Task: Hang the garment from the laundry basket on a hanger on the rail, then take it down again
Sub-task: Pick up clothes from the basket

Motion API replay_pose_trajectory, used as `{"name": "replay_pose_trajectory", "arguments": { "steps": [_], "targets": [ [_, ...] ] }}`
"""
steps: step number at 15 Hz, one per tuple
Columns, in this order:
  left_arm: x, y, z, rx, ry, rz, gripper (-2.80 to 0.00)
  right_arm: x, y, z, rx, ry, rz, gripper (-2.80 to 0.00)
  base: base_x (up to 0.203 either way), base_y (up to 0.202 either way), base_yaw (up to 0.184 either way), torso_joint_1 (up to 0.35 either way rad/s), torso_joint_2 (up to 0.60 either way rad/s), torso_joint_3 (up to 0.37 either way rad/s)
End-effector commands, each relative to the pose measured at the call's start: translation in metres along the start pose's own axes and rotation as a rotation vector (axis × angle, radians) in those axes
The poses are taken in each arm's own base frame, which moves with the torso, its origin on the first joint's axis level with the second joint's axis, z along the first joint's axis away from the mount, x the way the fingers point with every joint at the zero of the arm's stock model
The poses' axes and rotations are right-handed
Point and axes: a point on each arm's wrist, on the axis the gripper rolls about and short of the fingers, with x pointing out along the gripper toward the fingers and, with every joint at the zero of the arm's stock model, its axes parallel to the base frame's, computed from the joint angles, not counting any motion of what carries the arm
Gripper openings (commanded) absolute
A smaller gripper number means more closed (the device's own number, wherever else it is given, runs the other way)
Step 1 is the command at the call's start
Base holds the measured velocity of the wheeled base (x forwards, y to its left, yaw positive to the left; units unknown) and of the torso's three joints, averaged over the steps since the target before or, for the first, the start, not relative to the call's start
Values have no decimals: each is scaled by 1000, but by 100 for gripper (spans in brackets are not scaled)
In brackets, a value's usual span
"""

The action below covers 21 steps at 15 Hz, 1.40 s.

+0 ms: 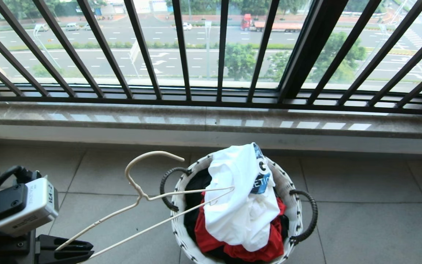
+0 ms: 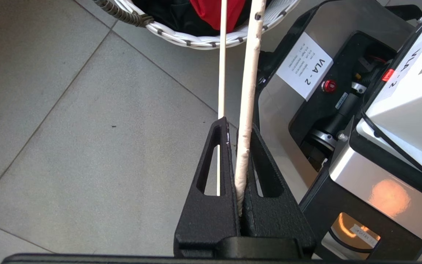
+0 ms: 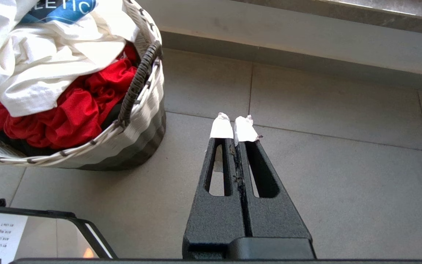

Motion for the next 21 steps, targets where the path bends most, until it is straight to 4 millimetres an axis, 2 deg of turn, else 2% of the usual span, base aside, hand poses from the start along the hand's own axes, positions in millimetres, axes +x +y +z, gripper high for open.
{"name": "replay_pose_trajectory", "arguments": {
  "steps": [1, 12, 21],
  "targets": [
    [-5, -2, 1, -1, -17, 11, -280, 0, 0, 0, -1, 1, 1, -280, 0, 0, 0, 0, 0, 0],
    [-13, 6, 19, -151, -125, 82, -280, 0, 0, 0, -2, 1, 2, -280, 0, 0, 0, 0, 0, 0],
    [-20, 3, 20, -139, -153, 95, -280, 0, 0, 0, -4, 3, 2, -280, 0, 0, 0, 0, 0, 0]
  ]
}}
